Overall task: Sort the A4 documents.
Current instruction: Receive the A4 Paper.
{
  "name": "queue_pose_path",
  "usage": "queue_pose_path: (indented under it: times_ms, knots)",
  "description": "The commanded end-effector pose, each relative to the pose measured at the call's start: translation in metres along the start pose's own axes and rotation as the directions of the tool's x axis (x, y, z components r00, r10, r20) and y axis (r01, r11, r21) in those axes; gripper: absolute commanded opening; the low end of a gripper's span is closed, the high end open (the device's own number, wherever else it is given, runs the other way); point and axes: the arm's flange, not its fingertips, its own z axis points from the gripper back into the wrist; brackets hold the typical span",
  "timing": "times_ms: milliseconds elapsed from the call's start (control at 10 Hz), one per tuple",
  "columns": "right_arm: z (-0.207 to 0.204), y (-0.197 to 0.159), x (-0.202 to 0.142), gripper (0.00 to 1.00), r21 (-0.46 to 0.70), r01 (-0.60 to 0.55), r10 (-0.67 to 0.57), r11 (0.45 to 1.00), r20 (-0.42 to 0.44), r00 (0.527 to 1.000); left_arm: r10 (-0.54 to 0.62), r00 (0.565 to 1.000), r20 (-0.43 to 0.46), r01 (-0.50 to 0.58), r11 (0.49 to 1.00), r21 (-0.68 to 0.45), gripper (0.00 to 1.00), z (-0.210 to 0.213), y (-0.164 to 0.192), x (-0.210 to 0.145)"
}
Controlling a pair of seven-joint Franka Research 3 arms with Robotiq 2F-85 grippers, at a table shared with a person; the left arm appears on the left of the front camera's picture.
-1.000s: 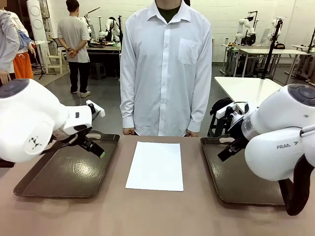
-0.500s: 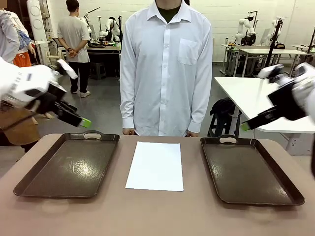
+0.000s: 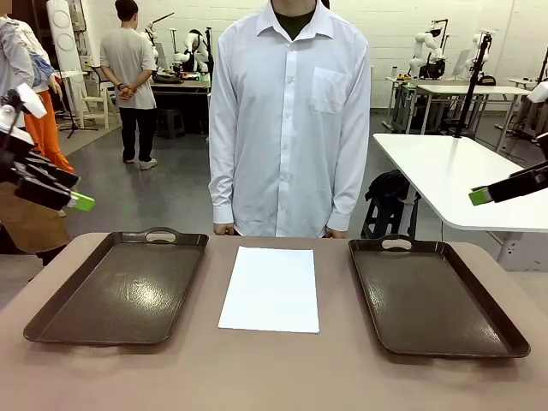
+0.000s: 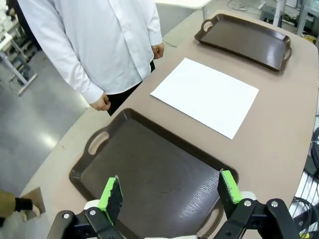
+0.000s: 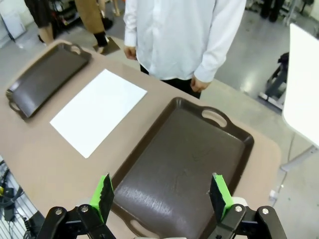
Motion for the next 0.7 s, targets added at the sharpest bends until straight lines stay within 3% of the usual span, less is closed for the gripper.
queue_pose_path:
  times_ms: [0, 600]
  knots:
    - [-0.005, 0.015, -0.045, 1.0, 0.094, -0.007, 0.003, 0.996, 0.039, 0.999, -0.076, 0.994, 0.074, 0.076, 0.997, -0.005, 1.0, 0.009, -0.045, -0.029]
    - [-0.003, 0.009, -0.052, 1.0, 0.124, 0.014, -0.018, 0.992, 0.032, 0.999, -0.049, 0.995, 0.086, 0.053, 0.998, -0.041, 1.0, -0.004, -0.073, -0.014]
